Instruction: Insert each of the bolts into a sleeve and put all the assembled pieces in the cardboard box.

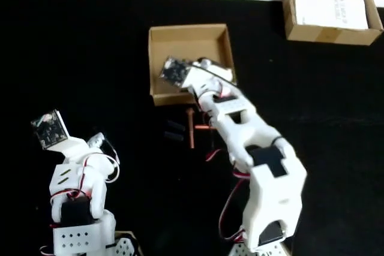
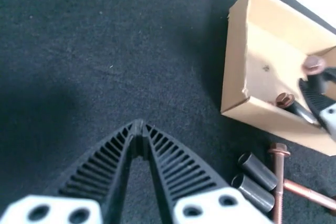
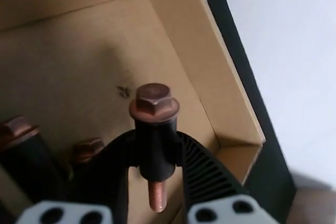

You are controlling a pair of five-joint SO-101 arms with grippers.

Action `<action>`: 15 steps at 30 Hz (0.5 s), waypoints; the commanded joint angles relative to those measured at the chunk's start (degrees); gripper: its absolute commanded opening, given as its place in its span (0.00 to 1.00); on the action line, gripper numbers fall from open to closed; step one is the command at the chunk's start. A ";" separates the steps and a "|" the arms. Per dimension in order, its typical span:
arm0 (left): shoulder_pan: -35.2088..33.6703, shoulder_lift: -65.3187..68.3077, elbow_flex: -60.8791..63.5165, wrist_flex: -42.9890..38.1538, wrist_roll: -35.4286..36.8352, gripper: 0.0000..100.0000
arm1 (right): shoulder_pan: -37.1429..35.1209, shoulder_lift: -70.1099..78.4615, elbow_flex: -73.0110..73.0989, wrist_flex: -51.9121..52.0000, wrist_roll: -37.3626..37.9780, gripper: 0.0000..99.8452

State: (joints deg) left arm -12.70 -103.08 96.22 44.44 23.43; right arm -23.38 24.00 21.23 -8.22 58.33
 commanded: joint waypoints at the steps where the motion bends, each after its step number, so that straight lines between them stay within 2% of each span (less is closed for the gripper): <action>1: -0.04 -0.40 0.92 0.09 0.18 0.01 | 0.40 1.80 -1.98 0.48 4.92 0.01; 6: -0.04 -0.40 0.92 0.09 0.18 0.01 | -0.13 1.01 -2.51 5.76 2.73 0.01; 8: -0.04 -0.40 0.92 0.09 0.18 0.01 | -0.48 -2.07 -2.07 8.40 -0.18 0.04; 12: -0.04 -0.40 0.92 0.09 0.18 0.01 | -1.27 -10.07 -2.24 18.42 -11.08 0.16; 15: -0.04 -0.40 0.92 0.09 0.18 0.01 | -1.80 -18.07 -1.98 26.59 -19.25 0.15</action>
State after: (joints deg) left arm -12.70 -103.08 96.22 44.44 23.52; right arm -24.26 15.47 19.82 11.65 46.11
